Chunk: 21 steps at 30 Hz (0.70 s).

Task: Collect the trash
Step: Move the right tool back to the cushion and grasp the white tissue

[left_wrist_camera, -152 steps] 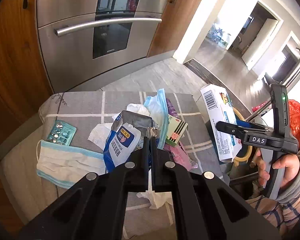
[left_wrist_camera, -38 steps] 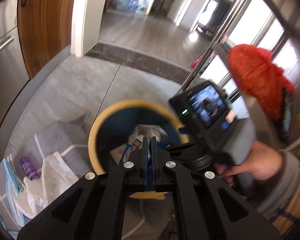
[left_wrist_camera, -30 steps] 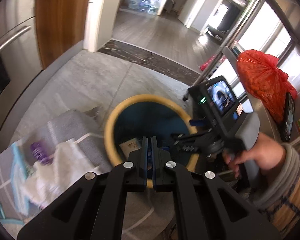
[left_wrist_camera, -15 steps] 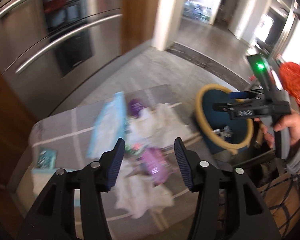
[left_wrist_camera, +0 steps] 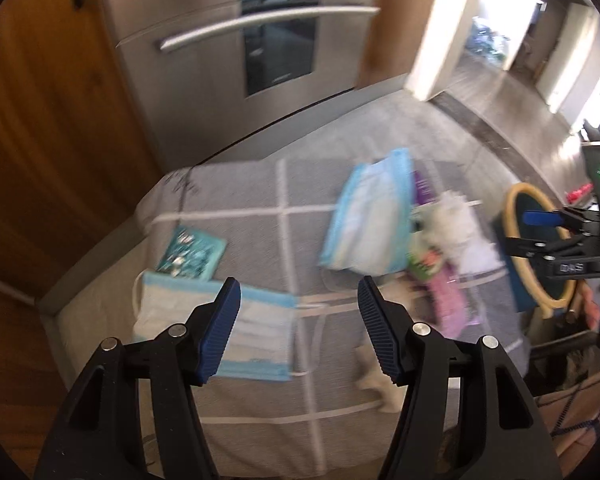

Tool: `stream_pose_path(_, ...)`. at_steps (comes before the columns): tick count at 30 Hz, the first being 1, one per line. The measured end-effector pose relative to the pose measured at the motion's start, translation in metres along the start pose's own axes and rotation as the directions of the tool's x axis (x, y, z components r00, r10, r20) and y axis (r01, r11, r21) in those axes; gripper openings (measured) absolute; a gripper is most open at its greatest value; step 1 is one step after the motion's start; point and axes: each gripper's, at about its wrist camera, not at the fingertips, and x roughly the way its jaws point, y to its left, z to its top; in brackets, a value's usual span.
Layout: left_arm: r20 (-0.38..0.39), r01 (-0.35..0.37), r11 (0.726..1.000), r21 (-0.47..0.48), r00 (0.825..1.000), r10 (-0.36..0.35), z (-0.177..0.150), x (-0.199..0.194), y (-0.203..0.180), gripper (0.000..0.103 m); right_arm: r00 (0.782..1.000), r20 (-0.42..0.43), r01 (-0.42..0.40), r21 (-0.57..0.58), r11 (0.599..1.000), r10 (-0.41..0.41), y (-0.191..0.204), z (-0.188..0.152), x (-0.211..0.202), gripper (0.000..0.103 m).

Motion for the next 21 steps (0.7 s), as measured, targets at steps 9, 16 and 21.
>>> stream_pose_path(9,-0.135,-0.092,0.990,-0.110,0.988,0.077,-0.027,0.039,0.050,0.061,0.995,-0.042,-0.091,0.097,0.991,0.095,0.016,0.012,0.026,0.084)
stream_pose_path(16,-0.164,-0.089,0.991,-0.102,0.984,0.072,-0.037,0.051,0.050,0.061,0.986,-0.047,-0.151,0.140,0.979,0.159,0.028,0.020,0.035,0.071)
stream_pose_path(21,-0.170,-0.047,0.994,-0.103,0.985,0.029,-0.036,0.055,0.042,0.061,0.987,-0.077,-0.130,0.136,0.982,0.142,0.034,0.019,0.049,0.051)
